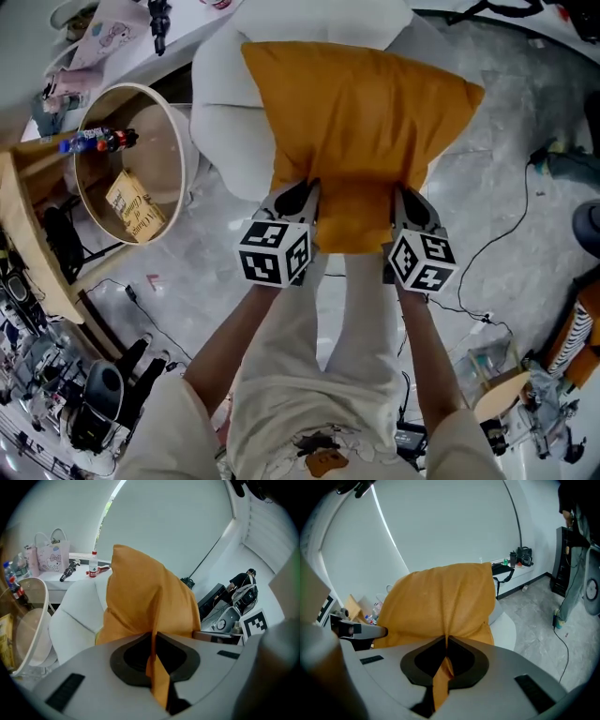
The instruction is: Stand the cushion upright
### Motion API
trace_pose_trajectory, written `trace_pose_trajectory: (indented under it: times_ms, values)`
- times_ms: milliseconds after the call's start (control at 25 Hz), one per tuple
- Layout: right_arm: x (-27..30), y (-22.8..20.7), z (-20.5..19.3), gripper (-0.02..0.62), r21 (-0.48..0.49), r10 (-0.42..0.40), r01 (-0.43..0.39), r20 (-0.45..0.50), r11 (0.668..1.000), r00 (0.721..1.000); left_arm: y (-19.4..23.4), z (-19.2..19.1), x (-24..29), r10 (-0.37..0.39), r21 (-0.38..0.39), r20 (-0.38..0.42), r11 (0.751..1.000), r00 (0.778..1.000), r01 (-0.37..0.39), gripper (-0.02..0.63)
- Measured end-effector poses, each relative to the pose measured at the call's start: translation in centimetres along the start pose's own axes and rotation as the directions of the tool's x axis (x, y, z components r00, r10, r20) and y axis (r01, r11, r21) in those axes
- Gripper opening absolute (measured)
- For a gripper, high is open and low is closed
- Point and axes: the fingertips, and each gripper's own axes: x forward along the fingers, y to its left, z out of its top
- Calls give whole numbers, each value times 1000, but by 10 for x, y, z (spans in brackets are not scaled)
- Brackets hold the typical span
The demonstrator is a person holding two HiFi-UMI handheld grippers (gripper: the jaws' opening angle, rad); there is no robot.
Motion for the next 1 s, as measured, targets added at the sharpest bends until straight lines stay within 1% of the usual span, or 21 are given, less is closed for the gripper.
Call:
trace_pose_trajectory:
  times_ms: [160,280,440,560,1000]
  values:
    - [8,-9,11,34,14,-2,2,19,1000,1000,2,10,15,11,-10,5,1000,1000,-11,31]
    - [14,-13,16,32,21,15,-16,28,1000,999,2,15,24,23,-9,6,1000,1000,-23,26]
    - [27,-10,31,32,-11,73,-72,25,997,997,11,30,30,73,-36,32,997,997,-72,15]
    - [34,-14,45,32,-21,109,-108,21,994,994,9,40,37,110,-47,41,993,993,-108,14]
    - [46,-44,107,31,-55,202,-201,27,978,979,-14,93,65,180,-72,95,982,979,-173,12]
